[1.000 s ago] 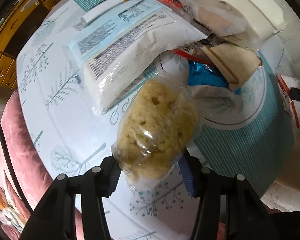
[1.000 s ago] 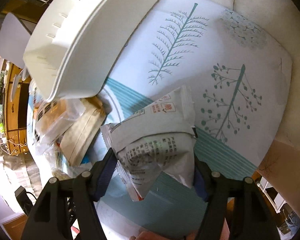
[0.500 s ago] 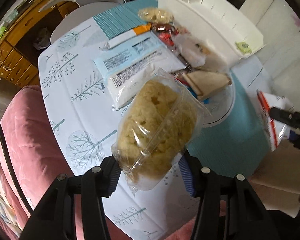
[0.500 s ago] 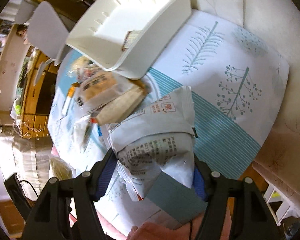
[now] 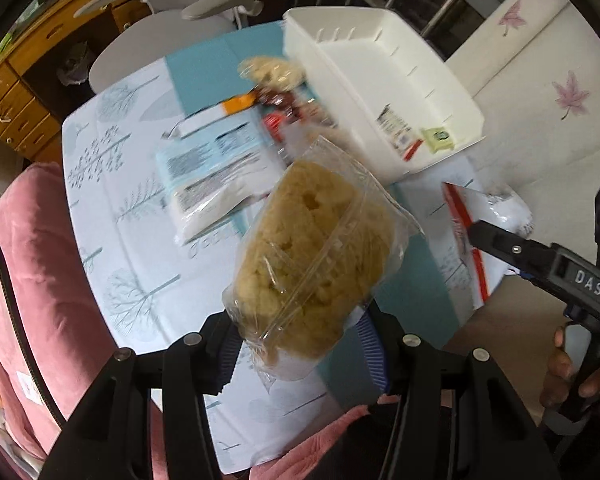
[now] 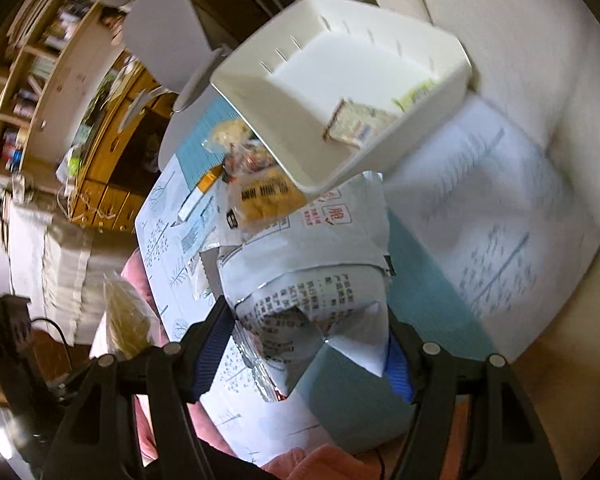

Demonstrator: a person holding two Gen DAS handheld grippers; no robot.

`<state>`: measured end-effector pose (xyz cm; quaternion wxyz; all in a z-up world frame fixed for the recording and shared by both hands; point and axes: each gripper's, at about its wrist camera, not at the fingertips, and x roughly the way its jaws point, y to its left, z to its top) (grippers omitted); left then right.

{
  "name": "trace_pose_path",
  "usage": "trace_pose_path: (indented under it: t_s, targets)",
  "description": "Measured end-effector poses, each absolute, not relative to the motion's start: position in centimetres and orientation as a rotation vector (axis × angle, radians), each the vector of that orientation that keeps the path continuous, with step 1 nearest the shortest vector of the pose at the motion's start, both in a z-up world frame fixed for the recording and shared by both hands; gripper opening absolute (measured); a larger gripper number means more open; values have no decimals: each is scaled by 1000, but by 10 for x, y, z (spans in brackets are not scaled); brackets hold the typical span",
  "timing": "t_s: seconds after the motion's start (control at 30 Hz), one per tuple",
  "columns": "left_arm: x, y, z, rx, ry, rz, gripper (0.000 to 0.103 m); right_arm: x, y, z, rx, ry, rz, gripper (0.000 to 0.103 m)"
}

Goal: Organize snacks
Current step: 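Carry both bags over the white tray and release them inside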

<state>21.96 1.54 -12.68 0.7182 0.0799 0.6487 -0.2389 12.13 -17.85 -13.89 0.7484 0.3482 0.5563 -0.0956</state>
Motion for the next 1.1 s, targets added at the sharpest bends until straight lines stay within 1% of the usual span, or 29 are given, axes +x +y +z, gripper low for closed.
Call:
trace_pose_path:
  t_s: [0.17,0.4,0.87,0.93,1.0,1.07,1.1]
  targets:
    - [227,-25,-114,110,1473,-539,51,140,-206,-124,698,1211,-149,68]
    - [241,-78,-104,28,1410,-537,51,167,-258,-108,627,1179,-73,68]
    - [287,-170,-115,-137,1286,-571,52,211,-327,-120,430,1243,13,69]
    - [291,-174,-118,-150,1282,-566,57,216,-332,-123,420,1248,16,71]
    - [293,-177,-120,-171,1275,-569,78,219,-338,-125,417,1245,13,75]
    - [292,-179,-120,-185,1254,-582,83,222,-344,-128,399,1247,-2,76]
    - [291,-179,-120,-182,1249,-580,83,222,-345,-129,393,1249,-1,76]
